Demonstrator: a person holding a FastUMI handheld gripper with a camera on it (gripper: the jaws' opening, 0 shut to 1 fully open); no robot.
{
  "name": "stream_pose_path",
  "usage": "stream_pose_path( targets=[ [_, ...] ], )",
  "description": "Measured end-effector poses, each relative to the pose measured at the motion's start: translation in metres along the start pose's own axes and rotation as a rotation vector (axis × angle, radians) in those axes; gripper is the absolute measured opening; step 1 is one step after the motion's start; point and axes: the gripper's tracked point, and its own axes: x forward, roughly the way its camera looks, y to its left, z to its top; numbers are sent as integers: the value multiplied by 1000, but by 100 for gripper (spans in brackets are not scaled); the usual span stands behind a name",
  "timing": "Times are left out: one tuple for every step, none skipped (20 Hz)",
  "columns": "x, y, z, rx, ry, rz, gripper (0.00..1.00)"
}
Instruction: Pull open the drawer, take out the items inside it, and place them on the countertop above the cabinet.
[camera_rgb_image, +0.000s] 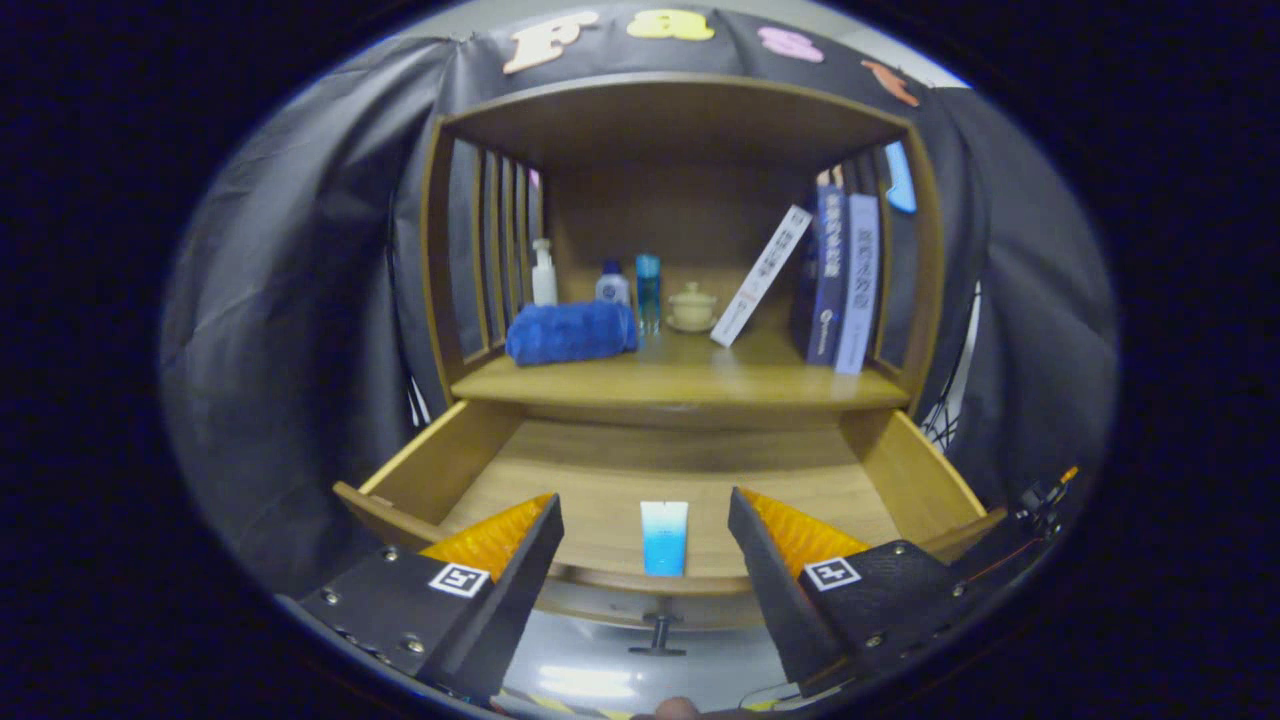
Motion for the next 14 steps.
stream_pose_path(
  targets=[
    [15,-3,0,-3,65,-12,98],
    [32,-6,2,8,107,-17,99],
    [50,-10,-4,2,188,-34,98],
    [62,-15,-10,-3,276,-50,98],
    [73,-18,-15,2,361,-58,98],
    [81,-17,-25,-7,437,-33,99],
    [92,-16,-35,-1,493,-24,99],
    [100,-16,-46,5,553,-26,99],
    [107,-22,-52,-2,592,-53,99],
    [111,-26,-55,-7,607,-68,99],
    [112,-28,-57,-3,623,-82,99],
    [113,-29,-58,2,639,-86,99],
    [118,-28,-63,11,659,-81,98],
    [120,-26,-66,12,675,-77,97]
  ],
)
